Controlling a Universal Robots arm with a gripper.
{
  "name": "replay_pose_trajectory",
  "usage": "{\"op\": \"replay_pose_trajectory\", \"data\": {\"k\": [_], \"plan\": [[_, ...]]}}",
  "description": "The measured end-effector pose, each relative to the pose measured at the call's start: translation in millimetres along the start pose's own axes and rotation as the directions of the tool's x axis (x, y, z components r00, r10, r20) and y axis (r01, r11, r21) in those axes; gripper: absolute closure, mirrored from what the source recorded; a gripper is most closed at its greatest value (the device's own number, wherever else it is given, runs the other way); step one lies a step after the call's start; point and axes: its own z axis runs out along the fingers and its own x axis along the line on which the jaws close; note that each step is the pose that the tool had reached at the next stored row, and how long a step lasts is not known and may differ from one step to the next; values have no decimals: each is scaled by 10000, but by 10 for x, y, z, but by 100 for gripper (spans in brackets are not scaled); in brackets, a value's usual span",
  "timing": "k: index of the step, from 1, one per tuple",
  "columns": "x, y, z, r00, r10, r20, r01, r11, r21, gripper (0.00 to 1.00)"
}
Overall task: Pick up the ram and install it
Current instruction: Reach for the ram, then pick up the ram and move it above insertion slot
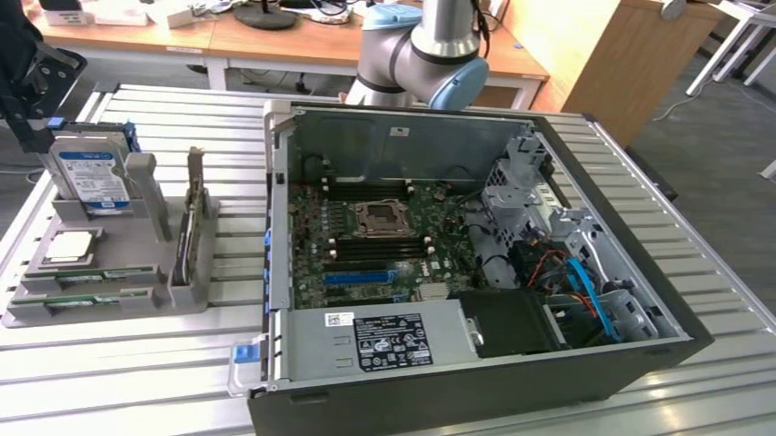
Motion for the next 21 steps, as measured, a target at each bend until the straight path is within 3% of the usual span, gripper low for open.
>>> {"op": "replay_pose_trajectory", "data": {"k": [15, 21], "plan": [[0, -1, -1, 10000, -59, -3, 59, 10000, 1, 89], [0, -1, 0, 9960, -890, -39, 890, 9960, -3, 89]]}}
